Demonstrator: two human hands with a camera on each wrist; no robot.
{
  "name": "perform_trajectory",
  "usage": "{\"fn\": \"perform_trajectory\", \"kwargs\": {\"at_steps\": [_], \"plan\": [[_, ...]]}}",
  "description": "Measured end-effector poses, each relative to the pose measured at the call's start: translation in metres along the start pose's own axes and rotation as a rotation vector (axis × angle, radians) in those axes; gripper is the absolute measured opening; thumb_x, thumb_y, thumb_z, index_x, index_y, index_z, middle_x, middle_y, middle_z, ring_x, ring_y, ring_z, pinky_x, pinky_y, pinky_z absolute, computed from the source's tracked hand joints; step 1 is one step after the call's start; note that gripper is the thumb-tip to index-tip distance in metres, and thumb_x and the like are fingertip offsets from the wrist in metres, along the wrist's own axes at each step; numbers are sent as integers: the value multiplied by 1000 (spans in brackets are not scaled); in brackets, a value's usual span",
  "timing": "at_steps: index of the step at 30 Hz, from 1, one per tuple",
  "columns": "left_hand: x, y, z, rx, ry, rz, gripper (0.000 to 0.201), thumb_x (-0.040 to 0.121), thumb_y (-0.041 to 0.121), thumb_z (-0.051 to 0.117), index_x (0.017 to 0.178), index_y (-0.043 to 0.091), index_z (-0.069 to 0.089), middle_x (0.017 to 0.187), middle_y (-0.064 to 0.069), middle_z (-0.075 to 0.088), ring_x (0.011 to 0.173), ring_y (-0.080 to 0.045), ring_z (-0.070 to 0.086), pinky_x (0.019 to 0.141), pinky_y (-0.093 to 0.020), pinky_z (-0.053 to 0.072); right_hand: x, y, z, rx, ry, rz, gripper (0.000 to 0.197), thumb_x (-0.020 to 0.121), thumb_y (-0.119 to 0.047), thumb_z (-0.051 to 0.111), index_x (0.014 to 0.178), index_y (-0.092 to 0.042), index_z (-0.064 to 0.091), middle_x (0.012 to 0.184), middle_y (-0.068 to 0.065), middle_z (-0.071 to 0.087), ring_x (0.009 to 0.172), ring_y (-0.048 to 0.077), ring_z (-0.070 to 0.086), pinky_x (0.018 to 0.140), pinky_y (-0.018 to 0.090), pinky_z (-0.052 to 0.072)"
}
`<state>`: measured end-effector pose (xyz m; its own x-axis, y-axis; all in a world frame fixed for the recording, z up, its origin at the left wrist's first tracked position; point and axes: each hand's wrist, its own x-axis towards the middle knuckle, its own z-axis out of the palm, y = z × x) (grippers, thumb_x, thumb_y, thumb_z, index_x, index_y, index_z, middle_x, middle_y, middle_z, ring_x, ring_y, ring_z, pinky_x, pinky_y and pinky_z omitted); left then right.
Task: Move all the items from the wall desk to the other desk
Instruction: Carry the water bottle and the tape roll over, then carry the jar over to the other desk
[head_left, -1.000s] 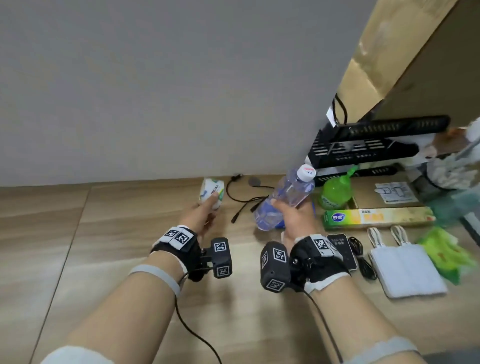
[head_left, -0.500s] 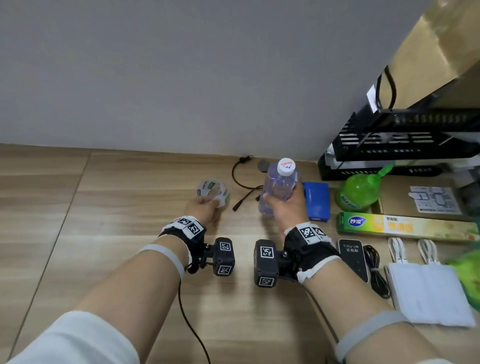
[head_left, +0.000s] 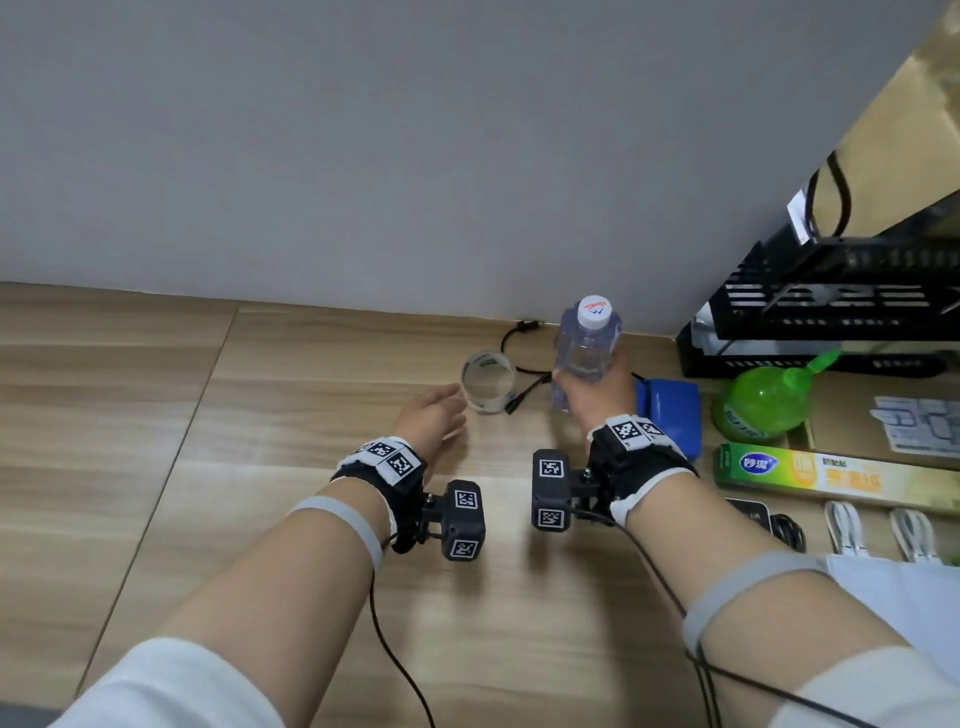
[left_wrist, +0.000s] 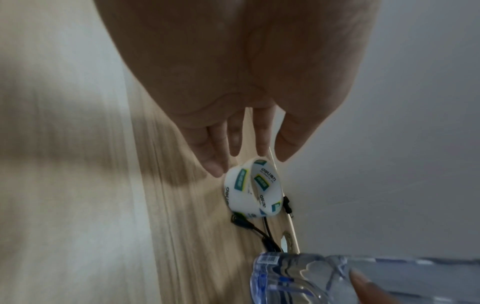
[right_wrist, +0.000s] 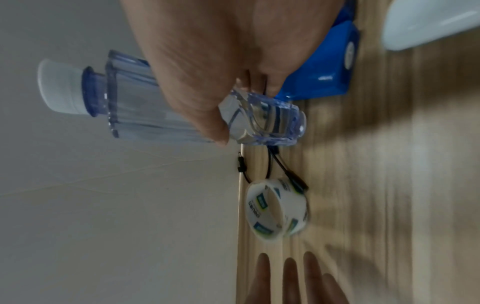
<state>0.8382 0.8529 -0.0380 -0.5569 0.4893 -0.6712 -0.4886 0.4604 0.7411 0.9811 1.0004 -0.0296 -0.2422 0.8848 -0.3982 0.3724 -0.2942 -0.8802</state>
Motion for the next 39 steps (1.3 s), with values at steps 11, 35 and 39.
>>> {"fn": "perform_trajectory", "kwargs": {"at_steps": [11,35,39], "plan": [[-59,33,-115,-174,24,97,25,98,10,52,120,12,62,121,-8,65,108,-23,66,82,-31,56,-84,-28,89,-48,-61,243,20,78,-20,60,93,-10,53,92,13,59,83,27,58,87,45,54],[-285,30,-711,-797,491,436,13,97,15,53,104,11,63,84,0,68,73,-15,64,65,-27,51,-524,-153,556,153,-818,116,14,93,-2,51,94,-5,64,83,8,64,79,21,61,76,30,53],[-271,34,-768,-764,541,421,12,96,13,54,96,11,66,80,0,67,70,-15,63,64,-26,52,-538,-156,622,176,-822,154,17,91,1,48,88,-7,63,78,6,61,69,18,58,68,27,49]]}}
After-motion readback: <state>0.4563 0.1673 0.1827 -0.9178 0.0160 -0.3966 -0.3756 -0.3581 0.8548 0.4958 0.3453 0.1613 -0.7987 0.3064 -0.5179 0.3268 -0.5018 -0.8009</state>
